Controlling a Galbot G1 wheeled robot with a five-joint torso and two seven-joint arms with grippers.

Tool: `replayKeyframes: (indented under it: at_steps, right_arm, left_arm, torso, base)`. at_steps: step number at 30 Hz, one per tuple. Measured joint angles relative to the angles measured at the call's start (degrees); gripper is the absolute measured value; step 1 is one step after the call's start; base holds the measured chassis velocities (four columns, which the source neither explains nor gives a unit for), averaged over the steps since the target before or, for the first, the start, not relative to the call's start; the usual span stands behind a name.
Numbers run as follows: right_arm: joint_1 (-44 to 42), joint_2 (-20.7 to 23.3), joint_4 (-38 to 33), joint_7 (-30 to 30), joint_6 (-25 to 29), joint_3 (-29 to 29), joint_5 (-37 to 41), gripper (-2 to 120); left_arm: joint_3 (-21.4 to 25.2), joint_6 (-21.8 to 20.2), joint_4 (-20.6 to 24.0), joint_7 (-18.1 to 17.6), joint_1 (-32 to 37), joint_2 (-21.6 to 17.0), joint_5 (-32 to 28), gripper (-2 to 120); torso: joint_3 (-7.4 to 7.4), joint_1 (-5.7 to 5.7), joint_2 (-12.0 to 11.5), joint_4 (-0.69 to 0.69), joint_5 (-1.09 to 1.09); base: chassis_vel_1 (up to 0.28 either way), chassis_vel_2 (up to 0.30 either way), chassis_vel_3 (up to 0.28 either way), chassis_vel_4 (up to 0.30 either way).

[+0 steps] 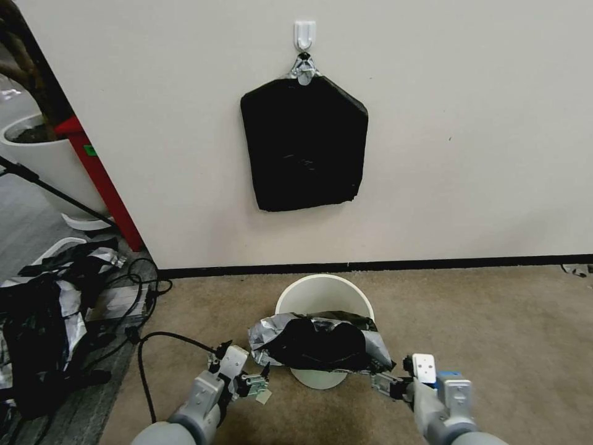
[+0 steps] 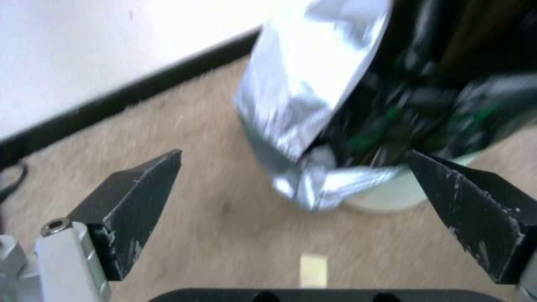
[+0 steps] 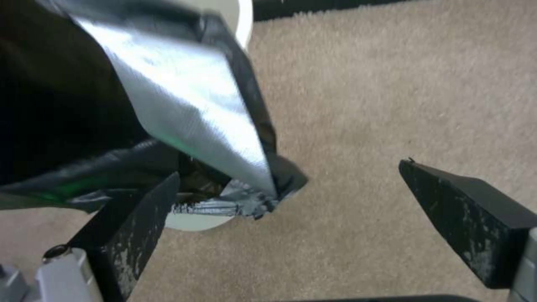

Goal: Place a trash bag onto the trash bin.

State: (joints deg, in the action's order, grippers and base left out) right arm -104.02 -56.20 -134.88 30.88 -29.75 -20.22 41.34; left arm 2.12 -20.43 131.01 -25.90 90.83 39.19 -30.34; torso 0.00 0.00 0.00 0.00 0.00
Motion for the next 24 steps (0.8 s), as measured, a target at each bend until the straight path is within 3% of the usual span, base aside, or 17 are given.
replayKeyframes:
  at_steps: [2, 3, 6, 7, 8, 11, 14, 16, 17, 18, 20, 24]
  right_arm:
    - [-4.10, 1.29, -2.81, -3.14, 2.08, -4.42, -0.69, 100]
    - [-4.10, 1.29, -2.81, -3.14, 2.08, -4.42, -0.69, 100]
    - [-4.53, 2.04, -3.89, -6.21, 4.95, -8.33, -1.08, 100]
    - [-4.53, 2.04, -3.89, -6.21, 4.95, -8.33, -1.08, 100]
    - [-3.02, 2.51, -3.91, -8.17, 5.17, -10.30, 0.94, 100]
    - [5.96, 3.95, 0.91, -16.33, 4.11, -13.37, 5.16, 100]
    - [10.19, 4.42, 3.58, -20.26, 2.89, -13.38, 6.70, 100]
    - [17.95, 4.78, 8.94, -28.20, -0.38, -13.00, 7.65, 100]
    - [17.95, 4.78, 8.94, -28.20, -0.38, -13.00, 7.65, 100]
    - [25.43, 4.70, 14.32, -35.55, -3.14, -11.62, 6.91, 100]
    - [33.48, 4.71, 20.74, -43.15, -5.27, -7.60, 3.66, 100]
    - [37.99, 4.88, 24.05, -46.76, -5.99, -3.72, 0.57, 100]
  left_arm:
    - [2.76, 6.05, 0.85, 3.99, 3.75, 0.10, 2.81, 100]
    - [2.76, 6.05, 0.85, 3.99, 3.75, 0.10, 2.81, 100]
    - [6.40, 14.72, 0.90, 8.01, 7.46, 0.76, 7.90, 100]
    - [6.40, 14.72, 0.90, 8.01, 7.46, 0.76, 7.90, 100]
    - [8.51, 18.41, 0.39, 9.34, 8.46, 1.52, 9.58, 100]
    - [14.22, 23.27, -1.41, 12.62, 9.23, 4.77, 11.12, 100]
    - [16.04, 24.53, -2.61, 13.50, 9.07, 6.14, 11.51, 100]
    - [18.28, 26.60, -4.76, 15.16, 8.76, 8.27, 12.75, 100]
    - [18.28, 26.60, -4.76, 15.16, 8.76, 8.27, 12.75, 100]
    - [19.85, 29.25, -6.74, 17.17, 9.08, 11.24, 14.80, 100]
    - [21.08, 32.15, -8.07, 19.70, 10.57, 14.53, 16.72, 100]
    - [21.97, 34.13, -8.93, 21.22, 11.26, 16.47, 18.31, 100]
  torso:
    - [0.00, 0.00, 0.00, 0.00, -0.02]
    - [0.00, 0.00, 0.00, 0.00, -0.02]
    - [0.00, 0.00, 0.00, 0.00, 0.00]
    - [0.00, 0.00, 0.00, 0.00, 0.00]
    - [0.00, 0.00, 0.00, -0.01, 0.00]
    - [0.00, 0.00, 0.00, 0.00, 0.01]
    - [0.00, 0.00, 0.00, 0.01, 0.02]
    - [0.01, 0.00, 0.00, 0.00, 0.01]
    - [0.01, 0.00, 0.00, 0.00, 0.01]
    - [0.01, 0.00, 0.00, -0.01, 0.00]
    - [0.02, 0.00, 0.00, 0.02, 0.00]
    - [0.01, 0.00, 0.00, 0.02, 0.01]
  base:
    - [0.000, 0.000, 0.000, 0.000]
    - [0.000, 0.000, 0.000, 0.000]
    - [0.000, 0.000, 0.000, 0.000]
    - [0.000, 0.000, 0.000, 0.000]
    - [0.000, 0.000, 0.000, 0.000]
    - [0.000, 0.000, 0.000, 0.000]
    - [0.000, 0.000, 0.000, 0.000]
    - [0.000, 0.000, 0.000, 0.000]
    - [0.000, 0.000, 0.000, 0.000]
    - [0.000, 0.000, 0.000, 0.000]
    - [0.000, 0.000, 0.000, 0.000]
    - [0.000, 0.000, 0.000, 0.000]
